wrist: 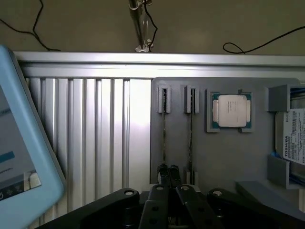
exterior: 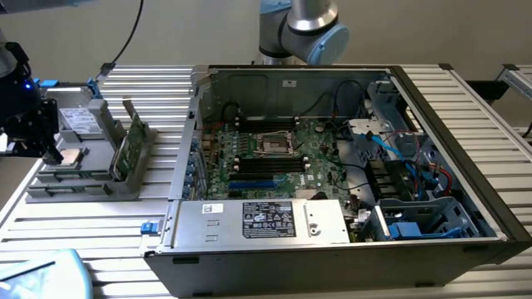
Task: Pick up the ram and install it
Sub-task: 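Pick up the ram and move it above insertion slot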
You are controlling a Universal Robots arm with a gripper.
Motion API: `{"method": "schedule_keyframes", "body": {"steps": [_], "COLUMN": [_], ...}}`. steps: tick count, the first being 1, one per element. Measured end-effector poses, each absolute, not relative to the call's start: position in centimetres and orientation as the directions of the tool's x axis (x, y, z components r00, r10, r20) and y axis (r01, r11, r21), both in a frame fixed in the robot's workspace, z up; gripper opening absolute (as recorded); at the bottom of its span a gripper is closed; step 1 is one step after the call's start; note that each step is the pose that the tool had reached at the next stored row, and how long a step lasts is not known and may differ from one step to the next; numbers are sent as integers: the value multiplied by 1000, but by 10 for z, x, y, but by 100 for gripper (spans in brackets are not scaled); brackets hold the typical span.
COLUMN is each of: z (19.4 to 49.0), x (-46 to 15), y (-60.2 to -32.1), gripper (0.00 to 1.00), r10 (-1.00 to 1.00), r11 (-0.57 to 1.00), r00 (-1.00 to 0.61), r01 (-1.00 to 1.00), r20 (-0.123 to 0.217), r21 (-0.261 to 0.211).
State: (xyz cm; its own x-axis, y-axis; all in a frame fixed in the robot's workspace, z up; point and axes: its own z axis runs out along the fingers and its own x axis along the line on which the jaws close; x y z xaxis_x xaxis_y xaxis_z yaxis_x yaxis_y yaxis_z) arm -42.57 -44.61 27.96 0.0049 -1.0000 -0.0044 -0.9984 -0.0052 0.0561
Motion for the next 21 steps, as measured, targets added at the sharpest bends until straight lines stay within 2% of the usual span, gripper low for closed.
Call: {"method": "schedule_keyframes", "body": {"steps": [8,9,11,12,17,18,19,20,21], "z": [280,280,280,280,280,280,280,279,278], "x": [-426,-426,-426,-426,-426,-426,-426,-426,-426], "y": [-446,-446,-446,-446,-446,-446,-446,-446,-446], "gripper": [12,18,18,25,27,33,33,40,40], "r10": [-1000,-1000,-1000,-1000,-1000,-1000,-1000,-1000,-1000], "r11": [-5,-5,-5,-5,-5,-5,-5,-5,-5], "r00": [5,5,5,5,5,5,5,5,5], "r01": [-998,-998,-998,-998,-998,-998,-998,-998,-998], "r20": [-4,-4,-4,-4,-4,-4,-4,-4,-4], "r21": [56,56,56,56,56,56,56,56,55]}}
